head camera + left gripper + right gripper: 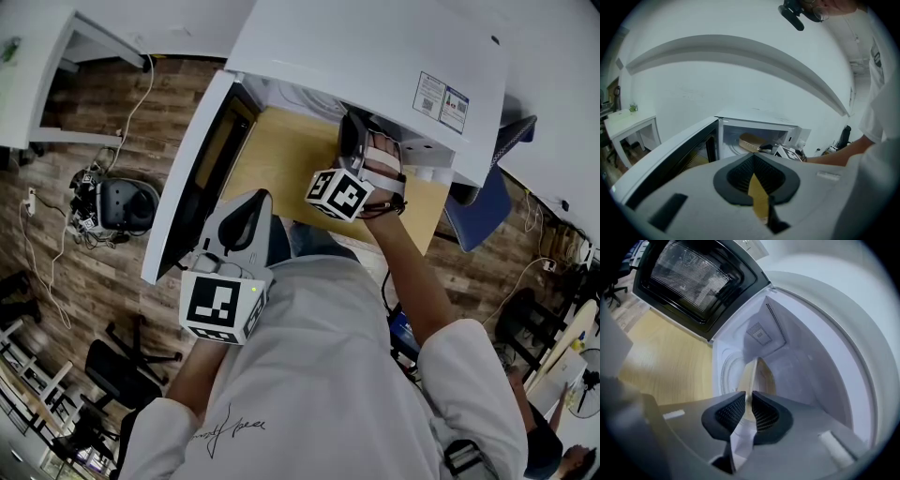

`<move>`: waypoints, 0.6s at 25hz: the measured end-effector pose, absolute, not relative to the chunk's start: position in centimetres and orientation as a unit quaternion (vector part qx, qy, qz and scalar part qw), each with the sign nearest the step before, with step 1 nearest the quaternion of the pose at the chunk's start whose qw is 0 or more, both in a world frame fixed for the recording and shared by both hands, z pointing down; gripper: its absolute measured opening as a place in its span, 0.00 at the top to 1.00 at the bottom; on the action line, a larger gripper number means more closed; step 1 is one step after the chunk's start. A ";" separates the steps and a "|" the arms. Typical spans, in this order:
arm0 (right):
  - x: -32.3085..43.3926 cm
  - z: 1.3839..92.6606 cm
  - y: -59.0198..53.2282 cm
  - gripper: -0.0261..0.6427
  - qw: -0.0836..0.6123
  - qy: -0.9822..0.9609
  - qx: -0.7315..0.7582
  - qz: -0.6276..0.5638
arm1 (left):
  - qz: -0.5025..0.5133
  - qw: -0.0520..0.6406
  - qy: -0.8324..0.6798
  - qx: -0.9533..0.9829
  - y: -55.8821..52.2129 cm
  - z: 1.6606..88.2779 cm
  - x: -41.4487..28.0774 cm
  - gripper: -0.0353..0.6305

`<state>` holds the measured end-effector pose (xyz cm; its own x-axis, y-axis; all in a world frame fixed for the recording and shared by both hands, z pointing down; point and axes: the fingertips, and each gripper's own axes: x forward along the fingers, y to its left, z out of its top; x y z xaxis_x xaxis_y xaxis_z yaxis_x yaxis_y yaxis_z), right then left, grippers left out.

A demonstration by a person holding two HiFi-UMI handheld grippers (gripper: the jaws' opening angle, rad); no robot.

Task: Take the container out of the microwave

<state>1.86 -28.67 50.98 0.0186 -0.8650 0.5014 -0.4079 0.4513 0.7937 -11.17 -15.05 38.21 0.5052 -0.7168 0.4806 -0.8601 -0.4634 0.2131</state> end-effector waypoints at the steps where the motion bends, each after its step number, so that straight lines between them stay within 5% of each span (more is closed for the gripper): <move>1: 1.9 51.0 -28.5 0.87 0.530 -0.668 0.476 -0.214 | 0.164 0.218 -0.469 0.840 -15.1 38.2 -11.1 0.96; 15: 1.9 50.3 -26.8 0.87 0.513 -0.692 0.472 -0.188 | 0.165 0.214 -0.463 0.844 -14.9 38.1 -10.0 0.96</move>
<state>1.91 -26.81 50.26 -0.0281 -0.8462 0.5321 -0.4616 0.4831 0.7440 -10.04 -14.92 38.08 0.5174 -0.7104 0.4771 -0.8519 -0.4804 0.2085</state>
